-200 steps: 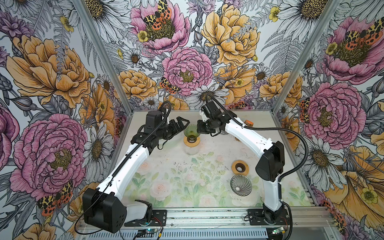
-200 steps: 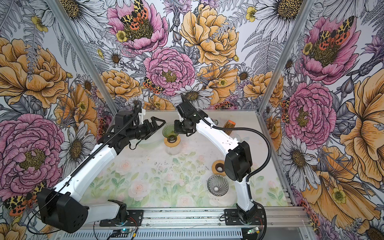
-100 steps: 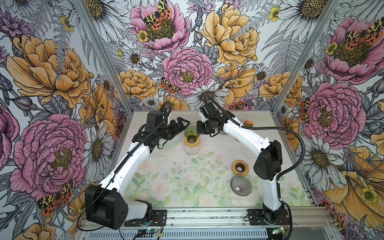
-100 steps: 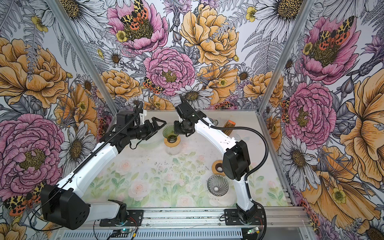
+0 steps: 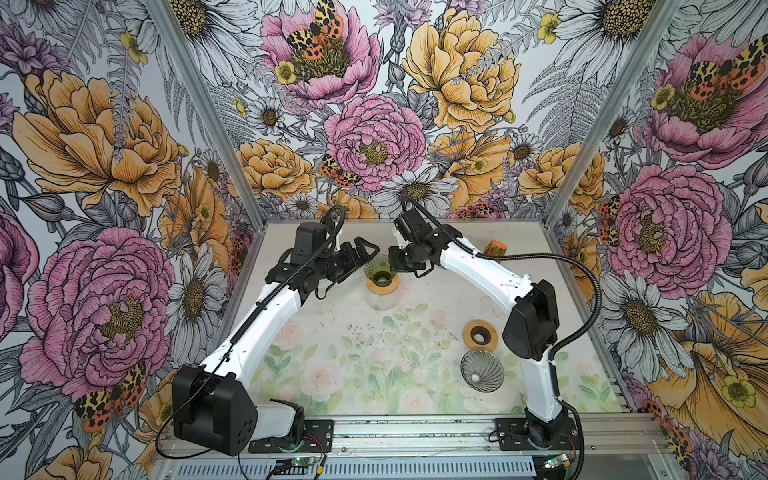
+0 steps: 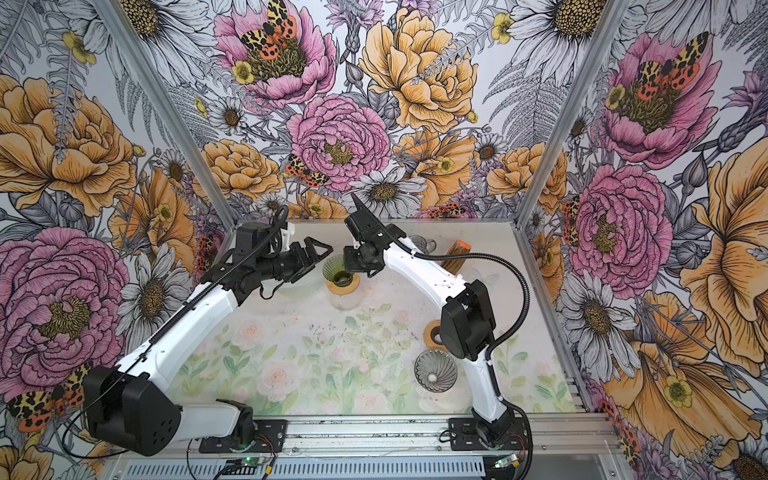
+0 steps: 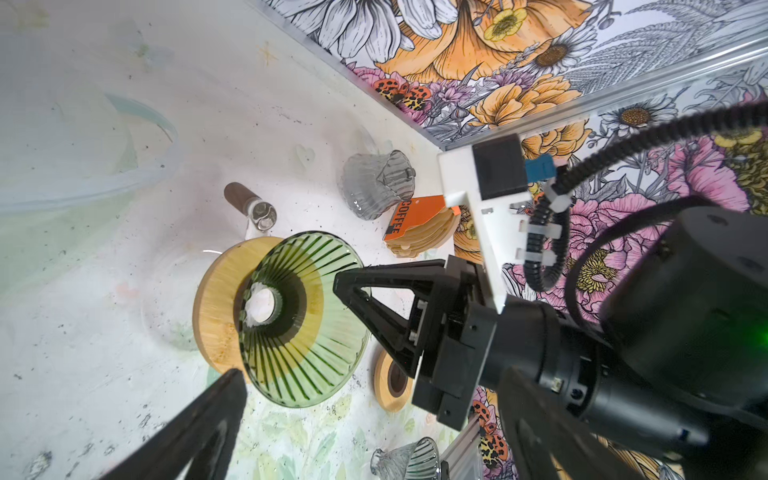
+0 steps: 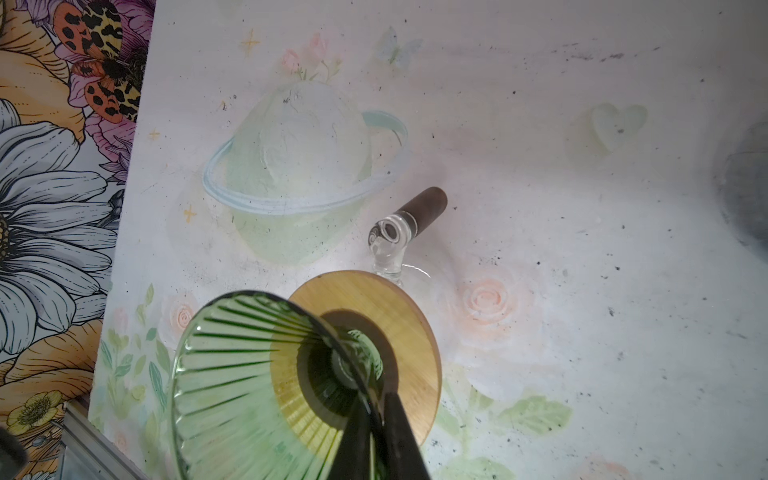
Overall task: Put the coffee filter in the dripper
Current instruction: 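Lower the green cone into the ring's hole and open the right gripper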
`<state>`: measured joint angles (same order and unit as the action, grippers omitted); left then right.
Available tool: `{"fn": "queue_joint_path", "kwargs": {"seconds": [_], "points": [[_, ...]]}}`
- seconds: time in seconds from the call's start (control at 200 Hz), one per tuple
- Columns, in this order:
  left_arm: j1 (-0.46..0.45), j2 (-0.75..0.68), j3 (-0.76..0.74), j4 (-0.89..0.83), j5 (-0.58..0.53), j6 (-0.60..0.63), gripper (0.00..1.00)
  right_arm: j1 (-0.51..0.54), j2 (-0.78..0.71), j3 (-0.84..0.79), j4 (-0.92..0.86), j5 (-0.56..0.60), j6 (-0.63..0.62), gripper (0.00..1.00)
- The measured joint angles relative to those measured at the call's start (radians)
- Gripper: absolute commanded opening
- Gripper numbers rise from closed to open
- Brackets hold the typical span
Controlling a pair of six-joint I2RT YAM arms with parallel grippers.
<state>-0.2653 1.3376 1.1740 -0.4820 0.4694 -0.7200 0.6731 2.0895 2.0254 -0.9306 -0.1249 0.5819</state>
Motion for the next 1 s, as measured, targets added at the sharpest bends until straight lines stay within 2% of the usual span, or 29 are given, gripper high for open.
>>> {"fn": "queue_joint_path", "kwargs": {"seconds": [0.18,0.325,0.46,0.565,0.64,0.756,0.996], "points": [[0.038,0.006,0.0,-0.037,0.023,0.032,0.83,0.0,-0.018,-0.017,0.013,0.005,-0.019,0.33],[0.06,0.017,0.0,-0.05,0.048,0.058,0.79,0.0,-0.114,-0.123,0.058,0.005,-0.045,0.42],[0.061,0.067,0.004,-0.065,0.066,0.084,0.77,0.0,-0.241,-0.259,0.118,0.003,-0.066,0.62],[0.061,0.108,0.006,-0.082,0.071,0.098,0.74,-0.001,-0.345,-0.367,0.179,-0.002,-0.079,0.69],[0.06,0.129,0.014,-0.101,0.072,0.108,0.71,-0.006,-0.414,-0.436,0.222,-0.002,-0.086,0.83],[0.058,0.151,0.038,-0.124,0.075,0.13,0.67,-0.012,-0.507,-0.532,0.279,-0.002,-0.079,0.99],[0.031,0.187,0.102,-0.17,0.074,0.17,0.53,-0.025,-0.619,-0.663,0.339,0.001,-0.074,0.99]]}}
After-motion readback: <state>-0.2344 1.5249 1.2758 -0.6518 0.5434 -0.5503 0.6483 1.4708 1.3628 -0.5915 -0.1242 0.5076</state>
